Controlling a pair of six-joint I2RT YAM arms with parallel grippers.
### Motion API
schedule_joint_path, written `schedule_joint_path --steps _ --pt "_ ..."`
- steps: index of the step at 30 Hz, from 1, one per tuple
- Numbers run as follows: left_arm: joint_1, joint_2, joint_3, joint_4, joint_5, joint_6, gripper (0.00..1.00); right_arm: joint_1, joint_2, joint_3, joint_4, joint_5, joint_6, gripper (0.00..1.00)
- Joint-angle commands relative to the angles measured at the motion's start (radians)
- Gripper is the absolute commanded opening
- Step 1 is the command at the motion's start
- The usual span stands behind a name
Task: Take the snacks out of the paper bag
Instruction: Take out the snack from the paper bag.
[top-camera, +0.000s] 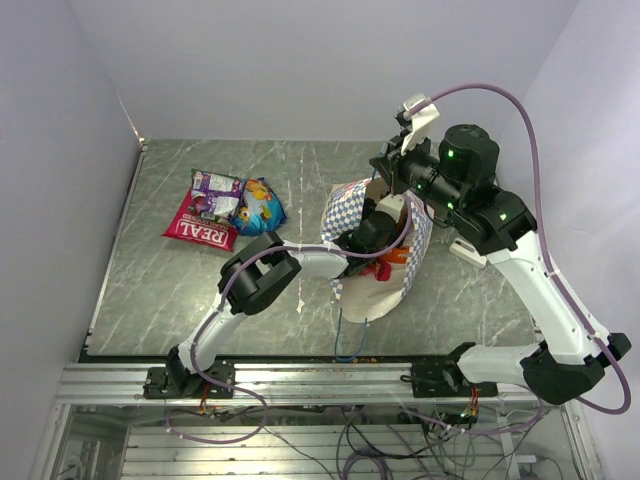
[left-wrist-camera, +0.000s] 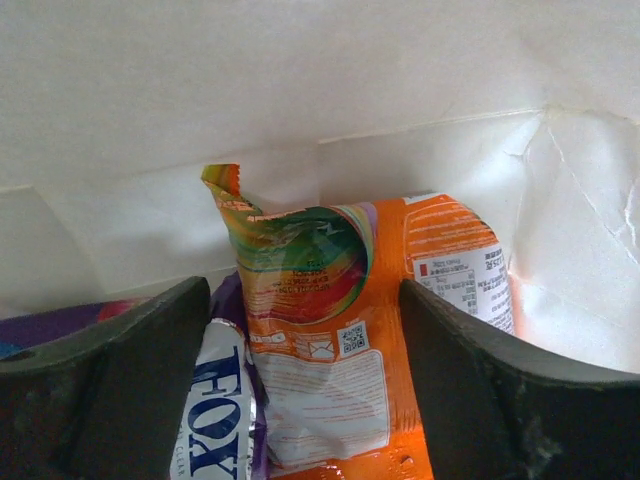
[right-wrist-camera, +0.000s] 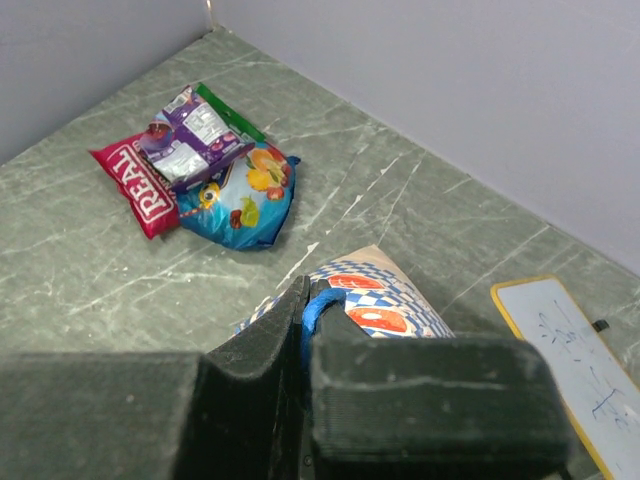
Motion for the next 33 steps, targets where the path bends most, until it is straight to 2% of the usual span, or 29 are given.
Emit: schedule_joint_path --steps 1,3,7,12,14,22,28,33 --pt "0.005 0.028 0.001 0.016 0.018 -0.001 0.77 0.002 -0.01 0.045 0.019 -0.02 -0.023 0.0" --pt "0.003 0.003 -0.022 0.024 0.004 -0.023 0.61 0.002 -0.005 0.056 -0.004 -0.018 -0.028 0.0" --pt "-0.004 -0.047 -0.055 0.026 0.0 -0.041 0.37 0.002 -0.007 0.045 -0.002 -0.014 -0.028 0.0" --pt "-0.02 -0.114 -0.086 -0.001 0.015 -0.063 0.27 0.002 -0.018 0.028 0.005 0.005 -0.036 0.0" --pt "-0.025 -0.152 -0.109 -0.013 0.033 -0.091 0.2 0.002 -0.025 0.027 0.008 0.024 -0.045 0.0" --pt "-0.07 -0.362 -0.21 -0.133 0.083 -0.127 0.08 0.002 -0.078 -0.004 0.044 0.11 -0.068 0.0" --pt "-0.089 -0.529 -0.274 -0.269 0.11 -0.179 0.07 0.003 -0.131 -0.048 0.073 0.149 -0.077 0.0" --pt "-0.108 -0.608 -0.272 -0.368 0.152 -0.193 0.07 0.002 -0.161 -0.092 0.098 0.158 -0.062 0.0"
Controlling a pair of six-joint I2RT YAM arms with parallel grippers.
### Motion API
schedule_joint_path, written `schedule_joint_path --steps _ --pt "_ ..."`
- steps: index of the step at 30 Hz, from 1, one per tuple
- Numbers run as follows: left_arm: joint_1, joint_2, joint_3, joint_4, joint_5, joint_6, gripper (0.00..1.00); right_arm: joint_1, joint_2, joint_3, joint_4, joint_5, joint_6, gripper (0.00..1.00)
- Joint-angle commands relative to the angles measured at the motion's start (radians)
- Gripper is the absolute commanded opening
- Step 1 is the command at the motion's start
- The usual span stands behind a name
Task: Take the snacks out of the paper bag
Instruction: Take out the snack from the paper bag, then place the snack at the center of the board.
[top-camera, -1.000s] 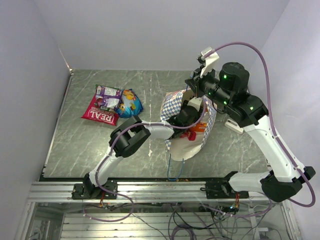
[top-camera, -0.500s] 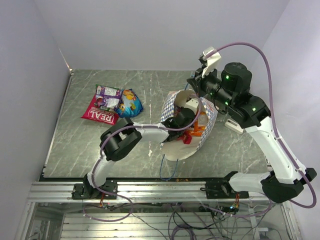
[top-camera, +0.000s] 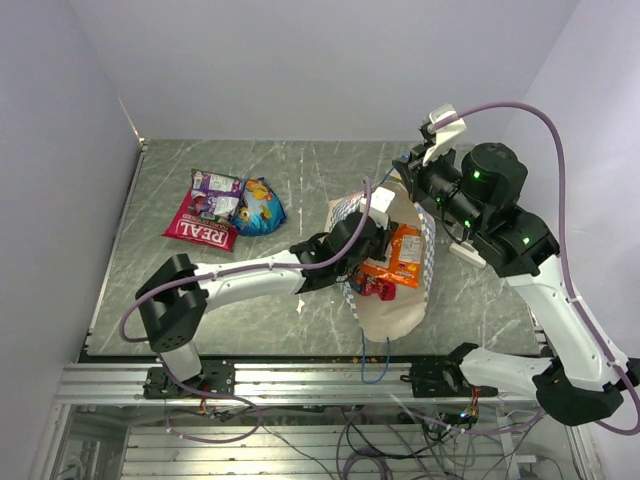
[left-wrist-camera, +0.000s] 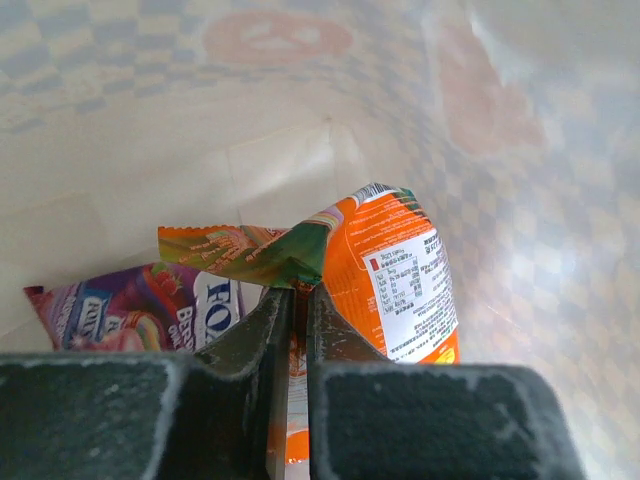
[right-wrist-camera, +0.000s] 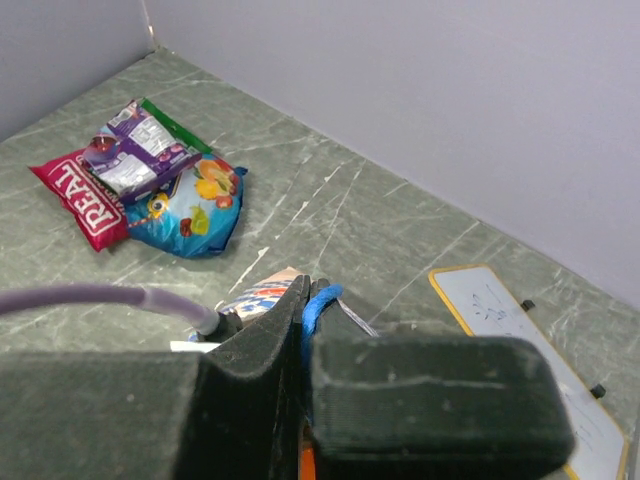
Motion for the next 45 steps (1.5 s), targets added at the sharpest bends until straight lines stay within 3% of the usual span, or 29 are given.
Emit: schedule_joint_path --steps 1,16,20,26,33,36,41,45 --pt "-0.018 -0.072 0.006 -0.106 0.056 -0.028 0.07 0.001 -0.041 -0.027 0.091 0.036 0.001 0.0" --pt "-0.032 -0.328 0.173 -0.394 0.242 0.061 0.07 0.001 -0.076 -0.122 0.159 0.065 0.013 0.0" --pt "-0.031 -0.384 0.239 -0.475 0.216 0.061 0.07 0.002 -0.094 -0.167 0.188 0.063 0.021 0.0" --pt "-0.029 -0.503 0.32 -0.622 0.012 0.079 0.07 0.001 -0.11 -0.195 0.202 0.071 0.028 0.0" --pt "-0.007 -0.568 0.41 -0.764 -0.459 0.12 0.07 0.001 -0.128 -0.208 0.191 0.079 0.034 0.0" --pt "0.116 -0.532 0.444 -0.846 -0.555 0.081 0.07 0.002 -0.127 -0.204 0.177 0.077 0.02 0.0" --pt "0.512 -0.46 0.439 -0.936 -0.384 -0.091 0.07 0.001 -0.109 -0.178 0.142 0.067 -0.023 0.0" --pt "0.706 -0.359 0.401 -0.885 -0.279 -0.132 0.07 0.002 -0.094 -0.144 0.108 0.069 -0.067 0.0"
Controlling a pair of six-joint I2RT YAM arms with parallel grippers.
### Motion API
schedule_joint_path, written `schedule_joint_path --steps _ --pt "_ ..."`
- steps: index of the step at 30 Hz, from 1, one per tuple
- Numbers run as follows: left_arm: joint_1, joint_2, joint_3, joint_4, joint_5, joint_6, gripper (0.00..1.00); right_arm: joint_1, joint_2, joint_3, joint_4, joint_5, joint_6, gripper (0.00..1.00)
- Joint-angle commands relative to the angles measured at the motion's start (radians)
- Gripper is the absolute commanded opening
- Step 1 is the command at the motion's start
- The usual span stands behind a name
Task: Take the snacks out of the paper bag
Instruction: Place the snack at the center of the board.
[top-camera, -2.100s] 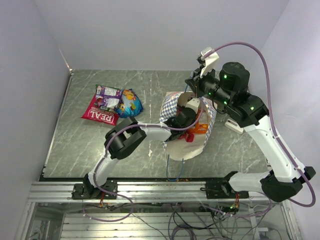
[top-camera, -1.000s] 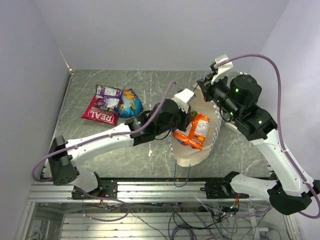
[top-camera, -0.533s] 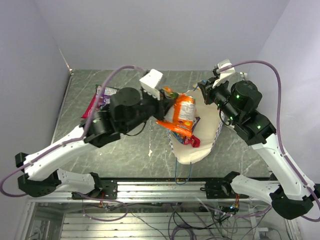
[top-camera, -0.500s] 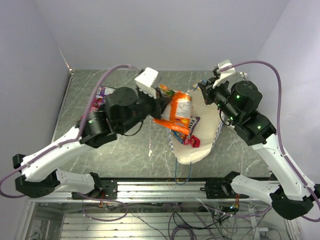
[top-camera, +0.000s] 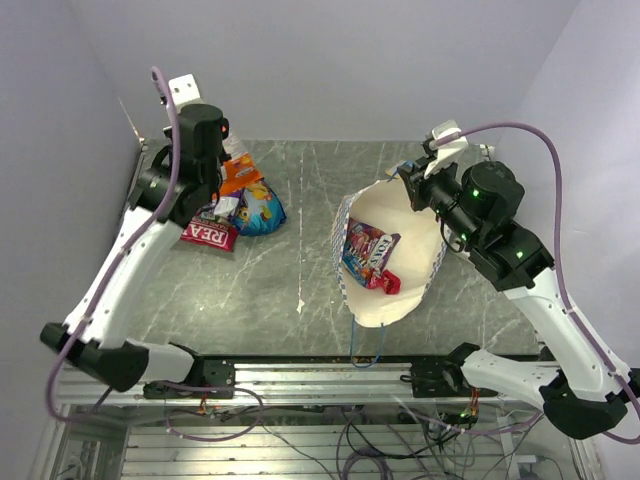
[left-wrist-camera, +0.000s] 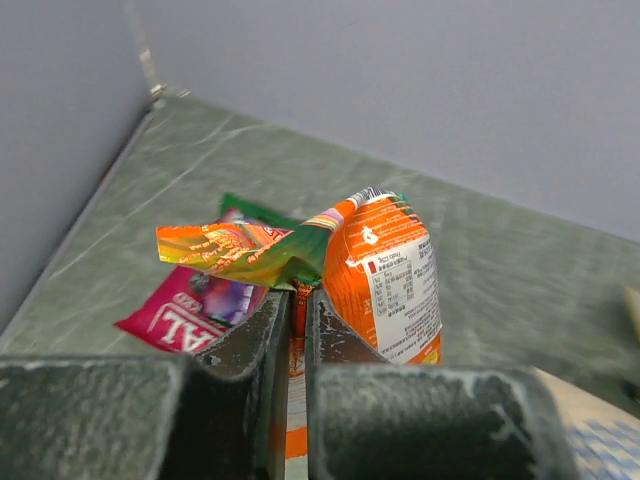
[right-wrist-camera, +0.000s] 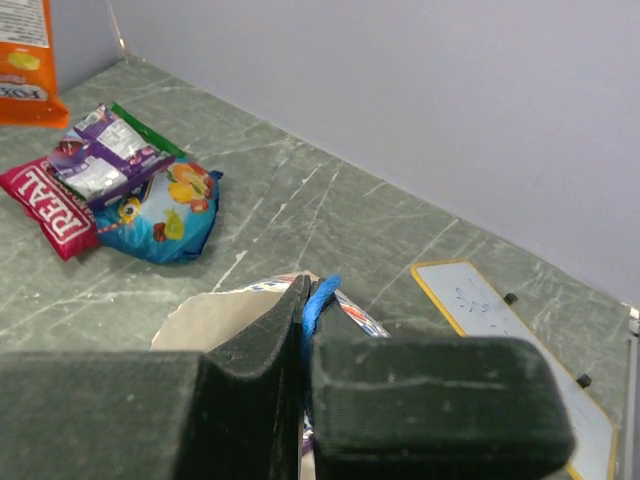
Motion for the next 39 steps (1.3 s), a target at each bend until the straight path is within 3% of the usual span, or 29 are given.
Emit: schedule_joint_path --steps 1,5,9,14,19,26,30,35,36,39 --pt "0.169 0.093 -0.037 0.016 0.115 -0.1 0.07 0.002 0.011 0.057 -0.039 0.012 -0.066 0.0" --pt "0.293 0.192 -0.115 0.131 0.215 -0.152 0.07 0.001 0.014 0.07 -0.057 -0.011 -0.086 0.0" --pt "0.357 0.293 -0.114 0.181 0.224 -0.15 0.07 0.001 0.018 0.082 -0.065 -0.045 -0.06 0.0" --pt "0.451 0.392 -0.103 0.214 0.339 -0.176 0.07 0.001 0.001 0.073 -0.051 -0.047 -0.004 0.0" --pt "0.484 0.473 -0.072 0.197 0.354 -0.186 0.07 0.001 -0.016 0.05 -0.057 -0.04 -0.004 0.0" --pt "0.494 0.55 -0.098 0.18 0.483 -0.227 0.07 0.002 -0.021 0.039 -0.053 -0.032 -0.015 0.0" --pt "0.494 0.556 -0.125 0.173 0.453 -0.221 0.07 0.001 0.0 0.053 -0.055 -0.053 -0.01 0.0" --pt "0.498 0.617 -0.047 0.07 0.424 -0.193 0.07 0.002 0.0 0.049 -0.05 -0.063 -0.008 0.0" --pt "0.497 0.619 -0.026 0.047 0.421 -0.192 0.09 0.0 -0.001 0.05 -0.05 -0.064 -0.008 0.0" --pt "0.497 0.583 0.019 0.004 0.429 -0.207 0.34 0.001 -0.001 0.054 -0.057 -0.063 -0.007 0.0"
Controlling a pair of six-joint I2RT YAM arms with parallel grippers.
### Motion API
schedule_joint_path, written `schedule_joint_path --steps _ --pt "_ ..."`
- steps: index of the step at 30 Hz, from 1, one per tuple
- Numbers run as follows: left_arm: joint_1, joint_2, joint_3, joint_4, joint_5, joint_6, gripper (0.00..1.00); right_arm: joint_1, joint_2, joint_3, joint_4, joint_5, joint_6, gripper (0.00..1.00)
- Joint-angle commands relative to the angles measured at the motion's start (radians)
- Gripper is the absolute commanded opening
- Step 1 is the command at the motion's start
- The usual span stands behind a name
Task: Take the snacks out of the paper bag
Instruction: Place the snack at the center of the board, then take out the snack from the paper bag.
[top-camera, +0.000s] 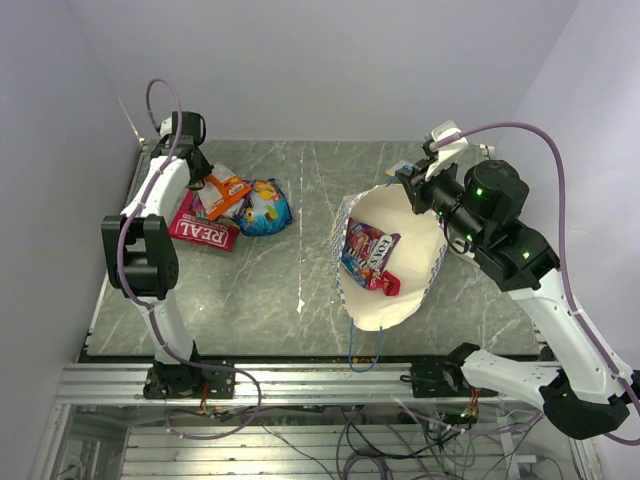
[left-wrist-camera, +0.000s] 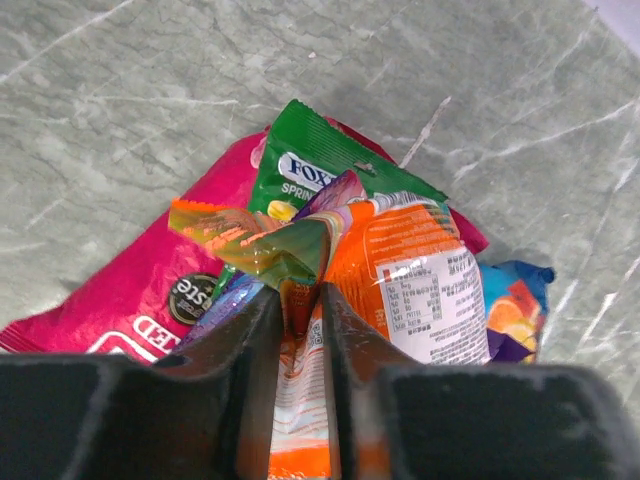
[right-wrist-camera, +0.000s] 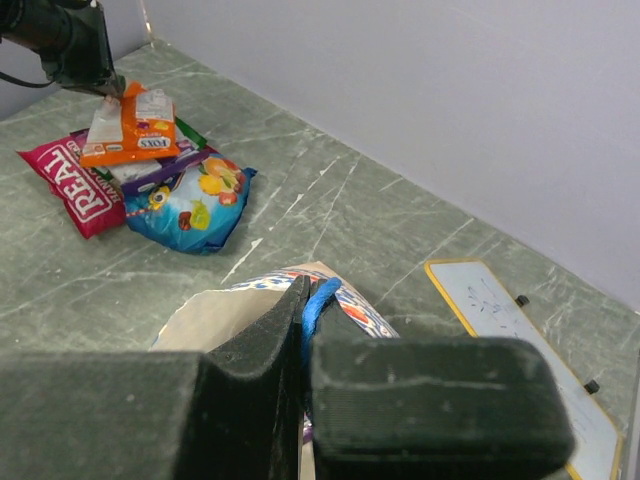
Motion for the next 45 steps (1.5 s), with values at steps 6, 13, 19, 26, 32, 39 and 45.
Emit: schedule_joint_path --steps 6,13,19,26,32,39,45 --pt "-0.015 -0.228 -0.02 -0.05 0.144 -0.064 1.0 0.002 -0.019 -0.005 0.013 -0.007 0.024 0.0" --pt "-0.287 -0.456 -0.173 -0.076 0.184 -0.111 0.95 0.002 -0.039 -0.032 0.007 -0.004 0.066 0.0" --pt "-0.691 -0.605 -0.344 -0.005 0.147 -0.151 0.84 0.001 -0.049 -0.039 0.003 -0.091 0.108 0.0" --pt "-0.928 -0.745 -0.417 0.02 0.009 -0.121 0.83 0.001 -0.068 -0.096 0.018 -0.219 0.173 0.0" --pt "-1.114 -0.852 -0.5 0.193 -0.089 -0.056 0.77 0.001 -0.083 -0.129 0.04 -0.205 0.229 0.0" --pt "-1.292 -0.69 -0.414 0.231 -0.098 0.122 0.71 0.001 -0.093 -0.123 0.049 -0.159 0.288 0.0" --pt "-1.309 -0.463 -0.314 0.214 -0.095 0.21 0.44 0.001 -0.089 -0.085 -0.007 -0.147 0.295 0.0"
